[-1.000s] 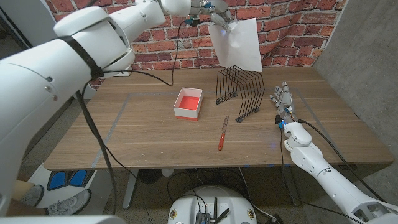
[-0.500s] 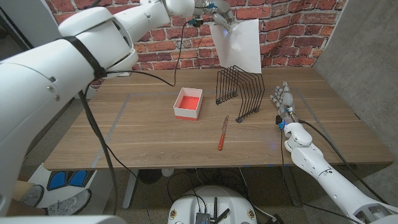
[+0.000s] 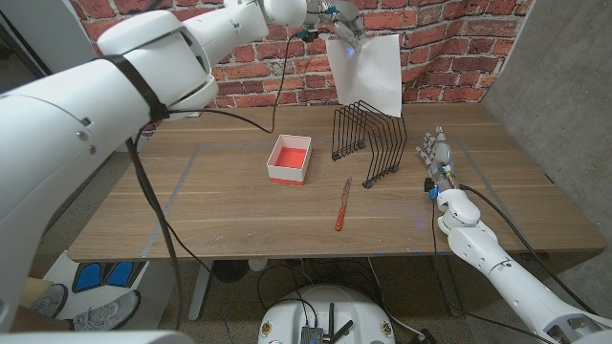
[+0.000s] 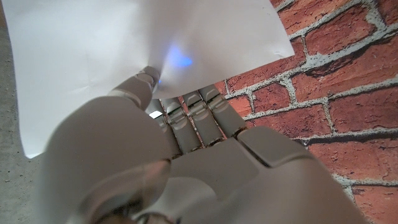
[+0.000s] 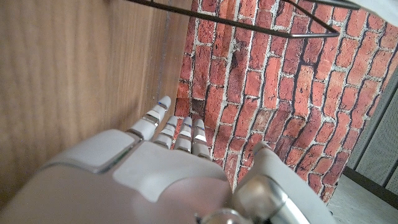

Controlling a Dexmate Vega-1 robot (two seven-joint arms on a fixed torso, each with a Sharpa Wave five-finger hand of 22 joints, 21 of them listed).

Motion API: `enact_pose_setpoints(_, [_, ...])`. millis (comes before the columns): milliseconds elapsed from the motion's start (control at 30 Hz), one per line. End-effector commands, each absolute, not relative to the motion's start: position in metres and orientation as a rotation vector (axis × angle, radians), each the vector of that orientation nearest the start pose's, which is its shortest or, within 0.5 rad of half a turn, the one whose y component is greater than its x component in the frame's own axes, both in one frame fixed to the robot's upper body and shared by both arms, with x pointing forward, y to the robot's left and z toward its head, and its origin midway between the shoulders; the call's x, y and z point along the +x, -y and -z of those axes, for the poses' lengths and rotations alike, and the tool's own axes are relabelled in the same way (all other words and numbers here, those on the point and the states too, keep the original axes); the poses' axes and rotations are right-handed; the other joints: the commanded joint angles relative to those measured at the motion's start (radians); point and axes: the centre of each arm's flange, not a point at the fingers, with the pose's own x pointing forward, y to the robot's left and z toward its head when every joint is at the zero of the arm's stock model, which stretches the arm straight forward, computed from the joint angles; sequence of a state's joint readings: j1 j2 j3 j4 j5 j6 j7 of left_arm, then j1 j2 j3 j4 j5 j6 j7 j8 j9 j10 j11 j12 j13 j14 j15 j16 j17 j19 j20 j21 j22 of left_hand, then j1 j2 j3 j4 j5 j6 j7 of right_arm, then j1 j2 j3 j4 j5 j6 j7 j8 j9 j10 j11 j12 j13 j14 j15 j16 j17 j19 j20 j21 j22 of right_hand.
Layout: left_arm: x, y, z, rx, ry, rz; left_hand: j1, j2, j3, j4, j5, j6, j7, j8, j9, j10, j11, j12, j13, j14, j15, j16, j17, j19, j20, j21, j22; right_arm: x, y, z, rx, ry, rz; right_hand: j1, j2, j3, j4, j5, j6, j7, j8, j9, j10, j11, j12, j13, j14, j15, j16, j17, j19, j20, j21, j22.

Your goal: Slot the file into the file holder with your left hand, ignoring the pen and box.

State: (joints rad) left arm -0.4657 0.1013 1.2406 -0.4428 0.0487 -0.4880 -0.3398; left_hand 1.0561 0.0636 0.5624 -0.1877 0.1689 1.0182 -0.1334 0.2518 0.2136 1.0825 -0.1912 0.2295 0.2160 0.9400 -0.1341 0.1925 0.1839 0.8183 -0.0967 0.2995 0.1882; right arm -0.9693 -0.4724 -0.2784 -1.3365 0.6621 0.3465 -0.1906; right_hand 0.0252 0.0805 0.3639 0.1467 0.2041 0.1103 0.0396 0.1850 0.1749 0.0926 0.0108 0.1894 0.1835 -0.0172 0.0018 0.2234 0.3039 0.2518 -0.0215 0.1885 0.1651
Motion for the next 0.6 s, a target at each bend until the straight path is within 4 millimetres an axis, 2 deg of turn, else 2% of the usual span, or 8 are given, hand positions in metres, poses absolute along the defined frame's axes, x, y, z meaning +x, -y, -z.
enact_pose_setpoints(33, [0.608, -0.006, -0.363, 1.555, 0.897, 0.443, 0.018, -0.003, -0.007, 0.0, 0.0, 0.009, -0.001, 0.006, 0.001, 0.036, -0.027, 0.006, 0.004, 0.012, -0.109, 0.006, 0.004, 0.005, -0.099, 0.008, 0.006, 0.636, 0.335, 0.073, 0.202, 0.586, 0.058, -0.006, 0.048, 0.003, 0.005, 0.008, 0.007, -0.001, 0.002, 0.001, 0.012, 0.001, 0.003, 0.004, 0.002, -0.003, 0.003, 0.005, 0.008, 0.007, 0.001, 0.003])
enact_pose_setpoints(600, [0.604, 0.007, -0.352, 1.566, 0.937, 0.504, 0.038, -0.002, -0.025, 0.004, -0.001, 0.016, 0.009, 0.006, 0.0, 0.053, -0.026, 0.012, 0.007, 0.021, -0.109, 0.008, 0.005, 0.006, -0.1, 0.01, 0.006, 0.633, 0.338, 0.075, 0.203, 0.582, 0.06, -0.006, 0.049, 0.003, 0.006, 0.009, 0.007, -0.002, 0.002, 0.001, 0.012, 0.001, 0.003, 0.004, 0.003, -0.002, 0.003, 0.006, 0.007, 0.007, 0.001, 0.003])
